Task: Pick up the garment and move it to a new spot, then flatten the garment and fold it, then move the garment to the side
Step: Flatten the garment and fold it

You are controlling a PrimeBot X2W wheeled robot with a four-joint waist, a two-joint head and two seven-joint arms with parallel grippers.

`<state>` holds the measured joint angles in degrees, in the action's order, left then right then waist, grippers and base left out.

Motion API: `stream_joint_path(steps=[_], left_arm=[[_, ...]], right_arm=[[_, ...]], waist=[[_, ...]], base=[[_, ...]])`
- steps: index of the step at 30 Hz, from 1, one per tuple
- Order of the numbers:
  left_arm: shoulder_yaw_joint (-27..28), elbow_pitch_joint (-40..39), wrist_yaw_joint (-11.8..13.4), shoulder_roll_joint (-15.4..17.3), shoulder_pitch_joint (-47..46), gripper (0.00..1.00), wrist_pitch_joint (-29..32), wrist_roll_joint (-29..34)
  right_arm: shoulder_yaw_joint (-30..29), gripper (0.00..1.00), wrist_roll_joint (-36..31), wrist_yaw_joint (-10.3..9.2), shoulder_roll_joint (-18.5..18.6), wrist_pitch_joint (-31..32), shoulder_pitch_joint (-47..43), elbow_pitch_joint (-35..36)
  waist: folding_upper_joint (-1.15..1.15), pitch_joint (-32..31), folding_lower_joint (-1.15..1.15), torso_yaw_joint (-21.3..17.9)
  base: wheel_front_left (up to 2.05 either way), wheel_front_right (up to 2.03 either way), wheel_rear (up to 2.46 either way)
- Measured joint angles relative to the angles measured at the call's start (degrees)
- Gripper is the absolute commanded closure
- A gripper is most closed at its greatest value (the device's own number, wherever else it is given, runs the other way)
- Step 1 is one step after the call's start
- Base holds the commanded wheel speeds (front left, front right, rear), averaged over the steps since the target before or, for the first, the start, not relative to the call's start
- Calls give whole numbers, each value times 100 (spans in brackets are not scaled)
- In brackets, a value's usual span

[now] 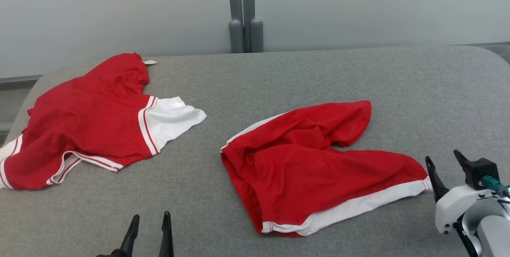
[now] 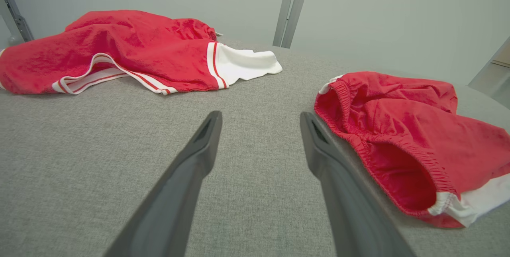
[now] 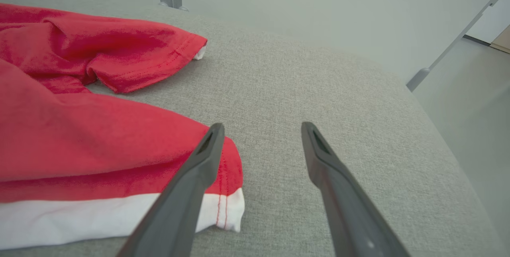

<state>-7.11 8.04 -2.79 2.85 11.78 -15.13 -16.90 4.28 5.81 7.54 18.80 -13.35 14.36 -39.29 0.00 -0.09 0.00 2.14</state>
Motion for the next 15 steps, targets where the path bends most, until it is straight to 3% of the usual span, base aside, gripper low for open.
stream_joint_path(steps=[3,9,15], left_arm=[[88,-30,-26,0,3,0,0,42],[160,-69,-123,0,-15,0,0,185],[241,-79,-183,-1,-24,0,0,236]], right_arm=[[-485,0,-311,0,-121,-147,-329,630],[-1185,0,-778,-1,-797,-170,-1391,2880],[-1288,0,-855,0,-1292,-169,-2168,3555]], waist=[[0,-24,0,-84],[0,-23,0,-227],[0,-91,0,-246]], base=[[0,0,0],[0,0,0],[0,0,0]])
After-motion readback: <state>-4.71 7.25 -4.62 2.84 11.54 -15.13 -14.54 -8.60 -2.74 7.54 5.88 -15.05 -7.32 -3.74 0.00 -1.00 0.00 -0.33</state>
